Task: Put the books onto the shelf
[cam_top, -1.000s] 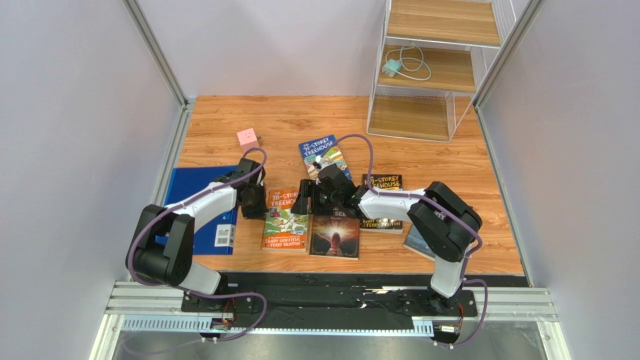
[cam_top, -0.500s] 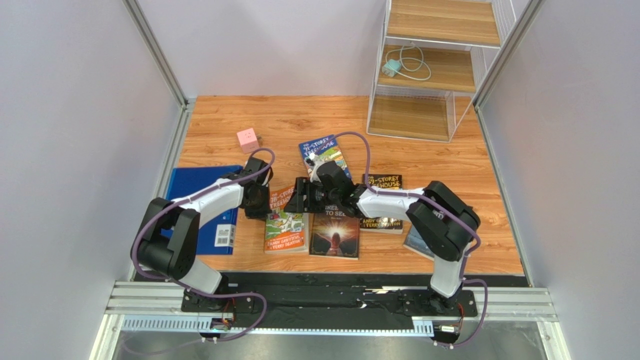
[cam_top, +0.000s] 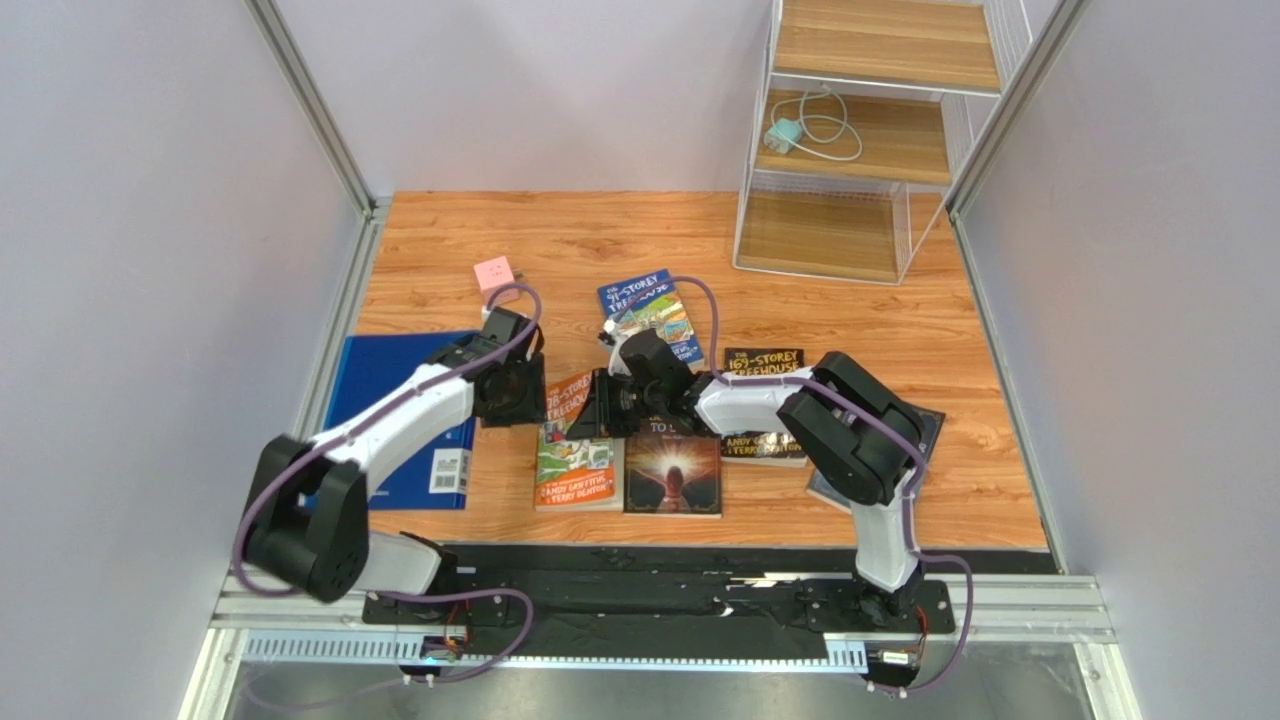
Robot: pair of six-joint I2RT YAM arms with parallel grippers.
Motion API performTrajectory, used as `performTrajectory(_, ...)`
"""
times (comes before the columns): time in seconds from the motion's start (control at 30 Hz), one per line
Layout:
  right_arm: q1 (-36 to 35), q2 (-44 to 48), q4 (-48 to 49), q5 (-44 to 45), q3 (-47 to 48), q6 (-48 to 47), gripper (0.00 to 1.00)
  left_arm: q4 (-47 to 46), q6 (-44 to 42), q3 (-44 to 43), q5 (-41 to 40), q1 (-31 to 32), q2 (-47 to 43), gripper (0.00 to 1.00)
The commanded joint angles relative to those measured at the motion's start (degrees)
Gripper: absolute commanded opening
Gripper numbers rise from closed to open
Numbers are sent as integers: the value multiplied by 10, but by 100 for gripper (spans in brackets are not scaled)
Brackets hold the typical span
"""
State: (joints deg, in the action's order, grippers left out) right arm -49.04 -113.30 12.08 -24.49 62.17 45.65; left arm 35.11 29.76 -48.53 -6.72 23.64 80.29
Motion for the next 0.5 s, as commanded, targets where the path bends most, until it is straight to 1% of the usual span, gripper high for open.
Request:
performTrajectory(0.0,21,84,-1,-20,8,-50,0,9,2,-20,-46,6,-136,78)
performTrajectory(0.03,28,93,1,-27,8,-54,0,0,-5,-12,-38,6,-182,84)
performTrajectory(0.07,35,100,2,-37,8,-58,0,-15,-17,4,-25,6,-205,96)
performTrajectory(0.1,51,115,13,-64,6,-64,0,-45,-34,13,0,5,-227,100)
performTrajectory(0.13,58,122,22,-78,3,-66,0,-59,-45,20,19,4,-264,100)
performTrajectory(0.23,94,149,88,-144,-23,-50,0,-95,-66,34,85,2,-307,100)
performTrajectory(0.27,104,155,134,-164,-30,-41,0,-104,-66,38,100,0,-313,100)
performTrajectory(0.3,120,158,164,-205,-47,-27,0,-123,-63,41,134,-4,-319,100)
performTrajectory(0.37,133,166,240,-240,-58,17,0,-153,-60,55,175,-8,-334,100)
performTrajectory(0.4,138,166,256,-270,-63,28,0,-192,-52,62,220,-11,-338,100)
performTrajectory(0.47,139,166,271,-290,-58,37,0,-240,-45,84,272,-12,-347,100)
